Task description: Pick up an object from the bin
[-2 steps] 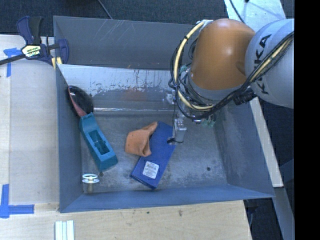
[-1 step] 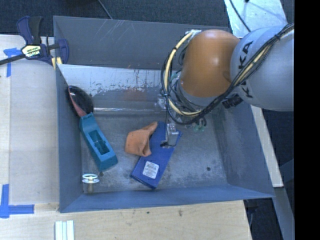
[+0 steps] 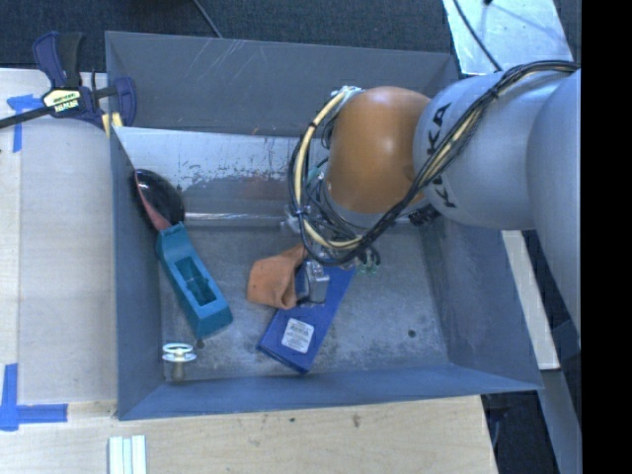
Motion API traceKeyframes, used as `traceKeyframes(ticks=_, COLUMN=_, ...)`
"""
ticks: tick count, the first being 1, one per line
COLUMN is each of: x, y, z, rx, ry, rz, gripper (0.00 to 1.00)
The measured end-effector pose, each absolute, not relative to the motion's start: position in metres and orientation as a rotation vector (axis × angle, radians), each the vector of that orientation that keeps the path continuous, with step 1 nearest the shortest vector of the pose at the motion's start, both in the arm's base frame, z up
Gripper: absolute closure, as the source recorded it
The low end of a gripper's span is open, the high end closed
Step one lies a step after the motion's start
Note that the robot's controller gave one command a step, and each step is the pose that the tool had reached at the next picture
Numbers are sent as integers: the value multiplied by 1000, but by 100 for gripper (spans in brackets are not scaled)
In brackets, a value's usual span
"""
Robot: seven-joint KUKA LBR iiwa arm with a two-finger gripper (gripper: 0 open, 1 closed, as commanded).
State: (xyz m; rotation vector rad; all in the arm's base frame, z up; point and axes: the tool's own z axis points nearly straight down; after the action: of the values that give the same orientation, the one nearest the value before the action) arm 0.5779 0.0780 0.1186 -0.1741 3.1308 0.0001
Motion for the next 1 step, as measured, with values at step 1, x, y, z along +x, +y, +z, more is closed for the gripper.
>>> traceKeyframes(ticks=1, x=587, y=90, z=73, rx=-279, ry=3126, rz=2, gripper=100)
